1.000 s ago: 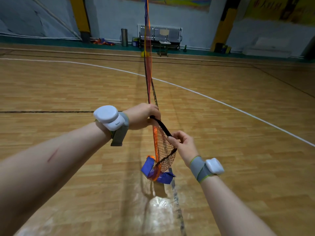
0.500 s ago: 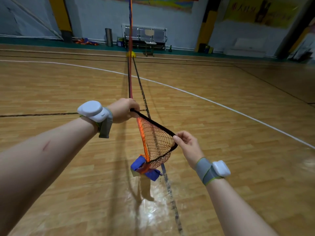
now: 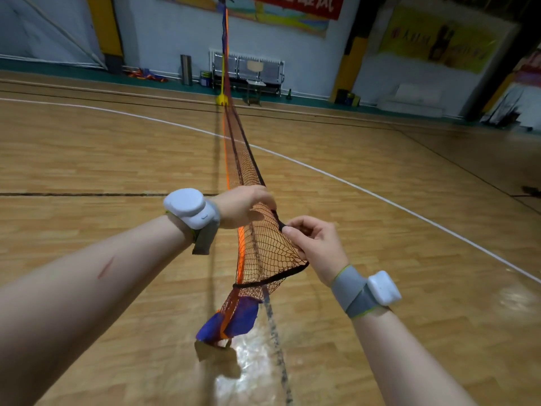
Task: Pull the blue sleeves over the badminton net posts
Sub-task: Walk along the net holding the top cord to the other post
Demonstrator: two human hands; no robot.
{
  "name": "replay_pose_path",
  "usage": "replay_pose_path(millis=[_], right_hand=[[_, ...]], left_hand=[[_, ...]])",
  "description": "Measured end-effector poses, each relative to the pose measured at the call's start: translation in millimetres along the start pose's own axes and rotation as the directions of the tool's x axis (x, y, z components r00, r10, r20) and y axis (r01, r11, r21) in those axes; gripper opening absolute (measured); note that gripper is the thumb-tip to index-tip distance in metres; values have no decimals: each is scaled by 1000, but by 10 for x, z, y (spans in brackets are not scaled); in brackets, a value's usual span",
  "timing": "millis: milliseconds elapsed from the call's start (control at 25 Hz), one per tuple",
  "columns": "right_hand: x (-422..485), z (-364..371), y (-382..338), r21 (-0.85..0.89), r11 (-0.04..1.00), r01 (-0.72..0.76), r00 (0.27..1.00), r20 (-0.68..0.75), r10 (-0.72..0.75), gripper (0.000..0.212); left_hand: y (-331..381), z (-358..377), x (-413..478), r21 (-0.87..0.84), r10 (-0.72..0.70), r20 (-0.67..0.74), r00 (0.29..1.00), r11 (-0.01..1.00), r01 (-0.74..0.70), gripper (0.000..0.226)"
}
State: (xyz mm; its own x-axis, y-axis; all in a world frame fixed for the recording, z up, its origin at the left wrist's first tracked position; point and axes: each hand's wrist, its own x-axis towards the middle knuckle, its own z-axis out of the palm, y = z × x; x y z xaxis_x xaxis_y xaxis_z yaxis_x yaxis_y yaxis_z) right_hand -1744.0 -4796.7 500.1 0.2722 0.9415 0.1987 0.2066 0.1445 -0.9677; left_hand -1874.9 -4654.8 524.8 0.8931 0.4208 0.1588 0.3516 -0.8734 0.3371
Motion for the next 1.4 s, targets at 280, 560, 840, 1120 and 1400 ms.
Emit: replay_pose_path(millis=[280, 560, 840, 1120, 1400], right_hand=[[-112, -254, 154, 35, 998, -49, 999, -6, 49, 20], [-213, -476, 661, -54, 985, -164, 986, -49, 161, 22], [-414, -542, 863, -38, 967, -253, 967, -24, 253, 18], [-607, -497, 536, 4, 987, -161, 985, -57, 161, 7], [-848, -131, 136, -7, 997, -75, 997, -27, 75, 13]], left_hand=[[348, 129, 94, 20, -35, 80, 996, 999, 33, 13], [669, 115, 78, 36, -96, 27, 995, 995, 95, 7], [748, 133, -29, 89, -149, -7, 989, 985, 149, 8], [536, 110, -228, 142, -252, 0, 968, 958, 250, 4], [780, 197, -580, 73, -156, 95, 983, 986, 149, 42]])
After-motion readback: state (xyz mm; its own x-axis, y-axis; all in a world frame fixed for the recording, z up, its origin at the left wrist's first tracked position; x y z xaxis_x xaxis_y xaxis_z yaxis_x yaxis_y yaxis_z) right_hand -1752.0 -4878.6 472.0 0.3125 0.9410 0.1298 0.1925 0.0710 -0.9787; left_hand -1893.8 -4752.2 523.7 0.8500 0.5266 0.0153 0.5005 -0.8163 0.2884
